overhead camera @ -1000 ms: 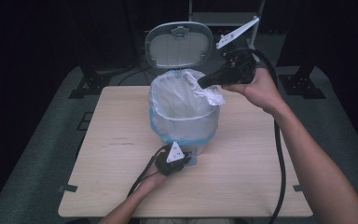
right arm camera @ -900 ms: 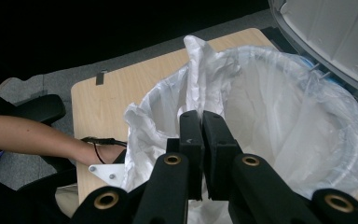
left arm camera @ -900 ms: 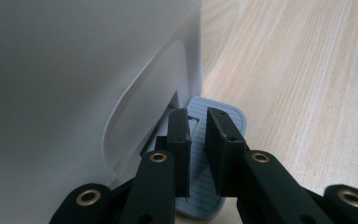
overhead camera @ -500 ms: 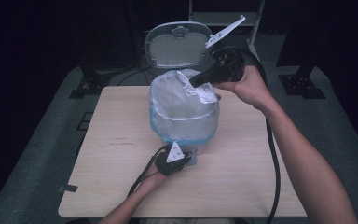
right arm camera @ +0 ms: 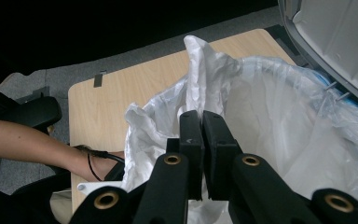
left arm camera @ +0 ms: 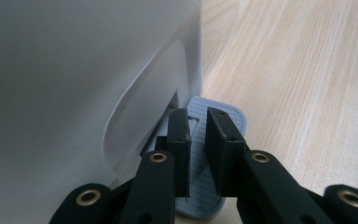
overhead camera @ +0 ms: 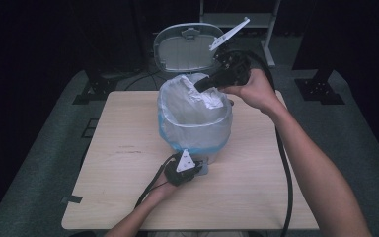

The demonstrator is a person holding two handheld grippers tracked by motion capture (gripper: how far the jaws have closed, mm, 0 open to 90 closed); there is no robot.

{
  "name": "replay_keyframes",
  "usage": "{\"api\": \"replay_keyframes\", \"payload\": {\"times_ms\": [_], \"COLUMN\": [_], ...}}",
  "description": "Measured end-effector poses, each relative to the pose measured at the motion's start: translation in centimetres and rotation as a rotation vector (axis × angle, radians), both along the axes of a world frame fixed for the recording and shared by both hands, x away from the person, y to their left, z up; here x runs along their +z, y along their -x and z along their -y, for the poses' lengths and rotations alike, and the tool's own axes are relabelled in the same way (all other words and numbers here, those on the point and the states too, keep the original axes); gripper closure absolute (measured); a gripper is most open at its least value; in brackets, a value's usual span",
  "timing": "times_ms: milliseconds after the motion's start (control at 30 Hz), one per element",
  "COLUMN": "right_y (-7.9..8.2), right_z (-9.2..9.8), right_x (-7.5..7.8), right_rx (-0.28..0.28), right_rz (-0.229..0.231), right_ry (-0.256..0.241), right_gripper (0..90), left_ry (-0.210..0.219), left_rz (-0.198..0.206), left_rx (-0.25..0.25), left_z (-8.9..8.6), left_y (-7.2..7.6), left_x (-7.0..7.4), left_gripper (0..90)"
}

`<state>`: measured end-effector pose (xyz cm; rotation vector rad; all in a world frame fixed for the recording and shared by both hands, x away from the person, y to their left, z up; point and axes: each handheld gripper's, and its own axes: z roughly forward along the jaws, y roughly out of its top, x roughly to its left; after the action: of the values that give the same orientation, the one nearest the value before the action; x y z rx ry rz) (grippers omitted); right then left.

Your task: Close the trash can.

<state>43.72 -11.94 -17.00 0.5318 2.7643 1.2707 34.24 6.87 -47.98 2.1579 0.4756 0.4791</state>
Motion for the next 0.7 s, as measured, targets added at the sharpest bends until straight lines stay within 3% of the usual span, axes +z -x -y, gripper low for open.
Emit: {"api": "replay_keyframes", "payload": {"times_ms": [533,633,700], "right_y": [-1.1,-1.3,-1.4], "right_z": [-1.1,-1.3,-1.3], "right_x": [-0.8,-1.0,-1.1], "right_rx": [-0.01,-0.032,-0.035], "right_rz": [-0.007,-0.013,-0.015], "right_ry": [0.009,0.008,0.004], "right_gripper": [85.9,75.3,75.3], "left_ry": [-0.001,-0.001,0.0], "left_rz": [0.0,0.0,0.0], "left_rx": [0.0,-0.001,-0.001], "left_z": [0.0,0.0,0.0], "left_y": [0.0,0.0,0.0], "left_x": [0.0,0.0,0.0], "left_gripper": [79.9,79.9,79.9]}}
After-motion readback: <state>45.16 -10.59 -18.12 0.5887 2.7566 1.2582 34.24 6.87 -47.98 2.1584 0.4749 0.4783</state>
